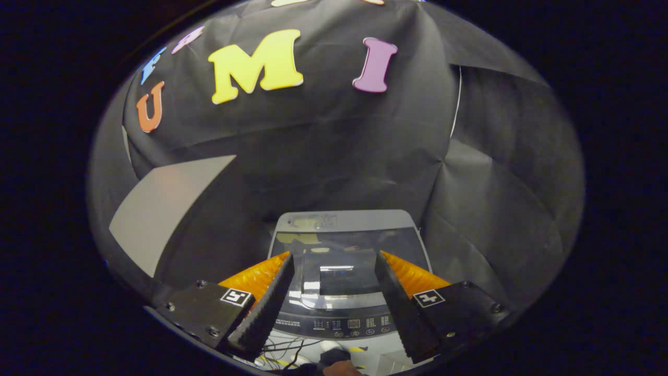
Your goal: Put the clothes into the washing machine and then close the washing machine lid.
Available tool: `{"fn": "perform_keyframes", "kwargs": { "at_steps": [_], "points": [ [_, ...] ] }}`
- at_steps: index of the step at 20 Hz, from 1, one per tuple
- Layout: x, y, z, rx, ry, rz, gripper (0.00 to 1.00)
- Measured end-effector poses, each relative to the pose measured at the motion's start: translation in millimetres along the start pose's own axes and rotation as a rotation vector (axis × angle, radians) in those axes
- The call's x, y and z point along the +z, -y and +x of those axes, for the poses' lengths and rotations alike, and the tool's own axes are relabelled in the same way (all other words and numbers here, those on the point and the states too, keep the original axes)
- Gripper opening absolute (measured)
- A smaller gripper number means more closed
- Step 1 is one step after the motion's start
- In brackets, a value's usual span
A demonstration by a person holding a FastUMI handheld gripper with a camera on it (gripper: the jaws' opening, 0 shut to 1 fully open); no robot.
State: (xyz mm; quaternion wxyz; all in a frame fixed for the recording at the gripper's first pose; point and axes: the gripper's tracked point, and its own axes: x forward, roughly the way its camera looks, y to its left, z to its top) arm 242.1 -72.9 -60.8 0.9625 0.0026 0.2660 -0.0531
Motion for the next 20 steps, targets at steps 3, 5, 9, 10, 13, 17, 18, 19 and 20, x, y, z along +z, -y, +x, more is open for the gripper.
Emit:
{"fn": "perform_keyframes", "kwargs": {
  "at_steps": [3, 5, 9, 10, 13, 17, 18, 19, 20],
  "points": [
    [-1, 1, -35, 0.001, 0.053, 0.007, 0.98],
    [-1, 2, -58, 0.011, 0.089, 0.014, 0.98],
    [-4, 9, -103, 0.023, 0.175, 0.016, 0.97],
    [-7, 11, -118, 0.027, 0.196, 0.015, 0.97],
    [-14, 19, -161, 0.045, 0.297, 0.006, 0.98],
    [-49, 30, -212, 0.077, 0.349, -0.018, 0.98],
    [-59, 33, -227, 0.087, 0.364, -0.023, 0.98],
    [-71, 37, -249, 0.096, 0.393, -0.033, 0.98],
    [-80, 42, -265, 0.102, 0.414, -0.043, 0.97]
  ]
}}
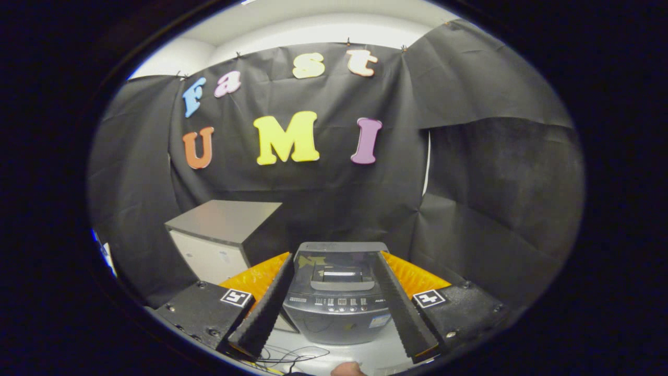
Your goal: Put the clothes into the washing machine and then close the washing machine lid.
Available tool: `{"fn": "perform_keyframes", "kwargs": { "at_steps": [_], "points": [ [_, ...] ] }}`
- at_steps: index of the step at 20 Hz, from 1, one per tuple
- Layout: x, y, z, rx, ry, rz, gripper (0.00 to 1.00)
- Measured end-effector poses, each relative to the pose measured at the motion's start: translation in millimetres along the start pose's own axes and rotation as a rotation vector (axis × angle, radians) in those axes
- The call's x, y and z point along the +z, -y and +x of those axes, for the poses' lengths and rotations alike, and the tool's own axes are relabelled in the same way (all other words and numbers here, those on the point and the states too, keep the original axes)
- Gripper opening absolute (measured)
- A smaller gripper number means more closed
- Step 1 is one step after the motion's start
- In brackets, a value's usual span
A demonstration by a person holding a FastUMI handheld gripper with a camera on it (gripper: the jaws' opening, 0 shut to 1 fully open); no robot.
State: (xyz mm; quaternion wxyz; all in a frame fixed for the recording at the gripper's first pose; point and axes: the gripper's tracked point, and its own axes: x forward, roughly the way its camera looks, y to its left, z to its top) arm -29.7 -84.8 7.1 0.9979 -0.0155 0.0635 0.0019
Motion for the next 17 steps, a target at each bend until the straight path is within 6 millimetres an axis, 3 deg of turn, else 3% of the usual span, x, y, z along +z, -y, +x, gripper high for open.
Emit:
{"fn": "perform_keyframes", "kwargs": {
  "at_steps": [4, 7, 12, 17],
  "points": [
    [-16, 4, -70, 0.042, 0.022, 0.005, 0.97],
    [-14, 2, -106, 0.075, 0.058, 0.018, 0.97],
    [-15, 1, -136, 0.073, 0.075, 0.022, 0.98],
    [-26, -2, -148, 0.016, 0.066, -0.017, 0.98]
  ]
}}
